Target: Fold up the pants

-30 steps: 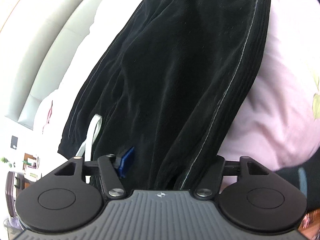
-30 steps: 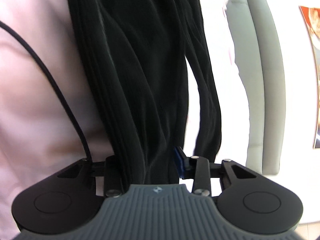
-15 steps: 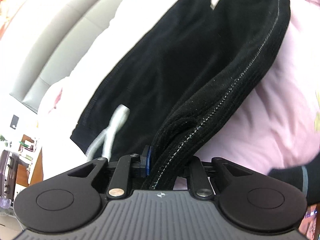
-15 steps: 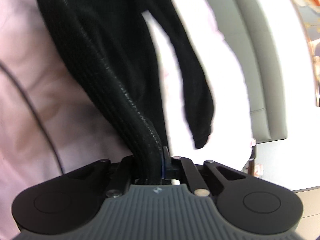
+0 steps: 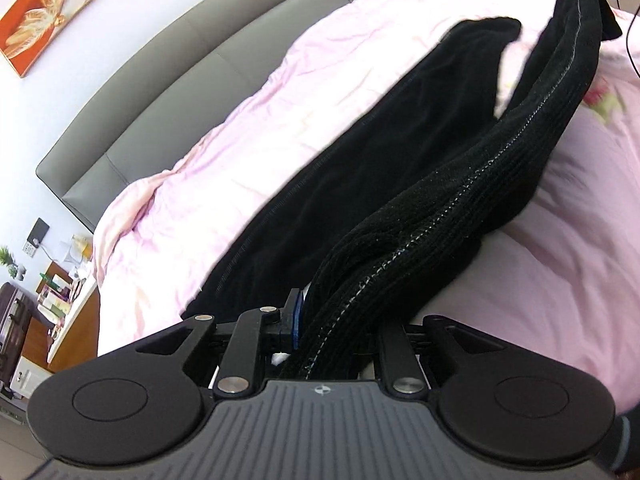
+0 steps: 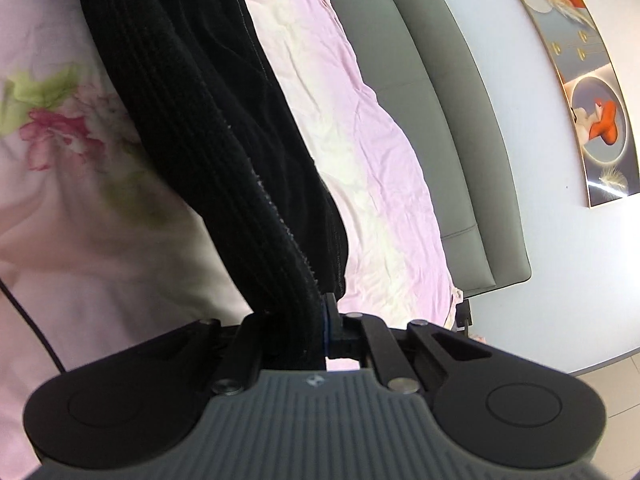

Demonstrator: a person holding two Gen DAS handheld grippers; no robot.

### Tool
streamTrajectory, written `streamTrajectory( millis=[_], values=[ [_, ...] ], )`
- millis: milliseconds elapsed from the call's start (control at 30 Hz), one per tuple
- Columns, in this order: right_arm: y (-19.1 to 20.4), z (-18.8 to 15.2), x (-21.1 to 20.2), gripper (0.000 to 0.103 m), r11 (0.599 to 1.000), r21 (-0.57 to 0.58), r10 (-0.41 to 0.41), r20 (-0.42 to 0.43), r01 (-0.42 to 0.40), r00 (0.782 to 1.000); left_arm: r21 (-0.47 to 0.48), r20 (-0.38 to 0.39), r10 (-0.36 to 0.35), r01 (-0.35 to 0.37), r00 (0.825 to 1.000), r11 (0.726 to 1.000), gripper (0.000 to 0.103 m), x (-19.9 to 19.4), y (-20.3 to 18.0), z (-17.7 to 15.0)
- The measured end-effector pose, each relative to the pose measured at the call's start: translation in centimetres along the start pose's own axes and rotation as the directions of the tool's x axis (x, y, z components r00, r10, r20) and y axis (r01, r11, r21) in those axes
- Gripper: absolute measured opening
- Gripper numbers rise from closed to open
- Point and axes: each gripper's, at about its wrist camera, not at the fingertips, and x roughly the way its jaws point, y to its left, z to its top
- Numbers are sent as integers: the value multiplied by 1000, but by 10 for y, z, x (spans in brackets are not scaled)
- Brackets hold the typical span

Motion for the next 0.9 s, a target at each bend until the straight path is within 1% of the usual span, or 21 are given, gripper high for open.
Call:
streamTrajectory(
  millis=[67,167,233,300,333,433,500,567,600,633,667,700,733,767,800,833,867,900],
  values=[
    [-10,4,4,0,1000,-5,-15,5,15,1000,0,10,8,-8,1000,1000,19,6,11,14],
    [-33,20,33,0,999,-7,-40,13,40,999,-3,30,37,-37,999,999,19,27,42,35],
    [-49,31,57,0,999,-17,-44,14,44,999,-27,25,45,-44,999,999,20,52,66,50],
    [-62,44,83,0,999,-39,-32,12,32,999,-45,1,38,-38,999,998,20,80,85,63],
    [-69,51,107,0,998,-53,-18,4,19,1000,-53,-19,27,-28,999,998,20,100,93,68],
    [-80,72,159,0,995,-89,46,-22,-48,999,-70,-88,1,-7,996,998,20,161,107,74],
    [-82,85,191,1,991,-114,69,-39,-74,997,-97,-134,-25,12,991,995,20,197,111,73],
    [-81,99,220,1,986,-127,99,-58,-105,993,-130,-184,-49,25,982,991,21,231,114,69],
    [-80,105,233,1,983,-127,126,-75,-134,989,-146,-205,-63,33,977,989,24,242,118,64],
    [-79,110,247,3,976,-114,173,-111,-185,979,-167,-230,-78,40,970,985,29,256,121,61],
    [-78,112,260,11,965,-94,229,-158,-245,961,-200,-252,-99,48,963,979,33,268,127,57],
    [-77,112,272,18,957,-79,260,-192,-279,946,-272,-272,-148,71,951,960,37,281,136,52],
    [-79,109,283,30,953,-49,280,-226,-298,933,-343,-276,-187,85,943,935,41,289,148,47],
    [-85,105,292,36,950,-3,302,-254,-313,919,-431,-267,-227,95,937,898,52,292,163,41],
    [-94,99,297,41,948,51,316,-259,-314,913,-515,-247,-264,105,932,851,59,293,178,31],
    [-105,93,302,51,946,119,323,-267,-301,908,-602,-213,-308,124,927,789,61,295,196,21],
    [-118,86,306,55,939,201,330,-284,-280,900,-674,-177,-344,142,922,725,64,296,210,12],
    [-133,78,310,56,908,321,367,-304,-268,879,-749,-127,-382,163,916,642,64,298,225,2]
  ],
)
